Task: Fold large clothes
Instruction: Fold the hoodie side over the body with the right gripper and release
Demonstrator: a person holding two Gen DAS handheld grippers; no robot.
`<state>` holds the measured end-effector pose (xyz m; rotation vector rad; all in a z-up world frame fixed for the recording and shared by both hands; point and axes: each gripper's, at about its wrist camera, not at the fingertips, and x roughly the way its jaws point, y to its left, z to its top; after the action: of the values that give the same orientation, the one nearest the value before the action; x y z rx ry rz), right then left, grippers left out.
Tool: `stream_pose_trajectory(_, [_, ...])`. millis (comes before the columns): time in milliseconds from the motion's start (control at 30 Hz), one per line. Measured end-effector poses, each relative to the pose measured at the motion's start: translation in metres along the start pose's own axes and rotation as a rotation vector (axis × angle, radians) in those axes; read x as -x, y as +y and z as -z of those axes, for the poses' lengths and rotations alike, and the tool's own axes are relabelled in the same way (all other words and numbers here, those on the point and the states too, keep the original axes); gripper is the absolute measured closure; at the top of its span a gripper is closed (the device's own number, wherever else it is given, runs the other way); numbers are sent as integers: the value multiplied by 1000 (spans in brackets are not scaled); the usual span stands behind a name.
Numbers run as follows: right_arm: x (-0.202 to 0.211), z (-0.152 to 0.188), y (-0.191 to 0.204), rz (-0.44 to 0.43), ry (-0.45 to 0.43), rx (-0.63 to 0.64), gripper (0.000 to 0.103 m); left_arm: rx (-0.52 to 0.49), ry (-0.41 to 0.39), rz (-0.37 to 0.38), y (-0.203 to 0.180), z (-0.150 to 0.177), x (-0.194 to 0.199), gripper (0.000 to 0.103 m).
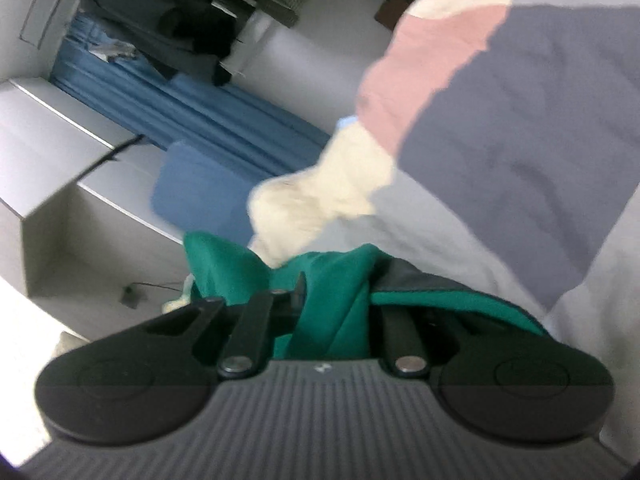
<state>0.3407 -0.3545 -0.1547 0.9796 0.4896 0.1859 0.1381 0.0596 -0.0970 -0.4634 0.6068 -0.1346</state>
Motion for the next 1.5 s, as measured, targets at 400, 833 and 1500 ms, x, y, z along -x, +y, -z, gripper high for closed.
stream_pose_trajectory(400, [19,18,34,8,111,141,33,6,1,-37,1,-1,-1,40])
stream_pose_trajectory(833, [78,97,92,94,407,167,32,35,-45,-76,0,-1,41,40])
stream_pose_trajectory(1500, [63,129,111,19,380,193,93,139,-7,-28,17,2,34,40])
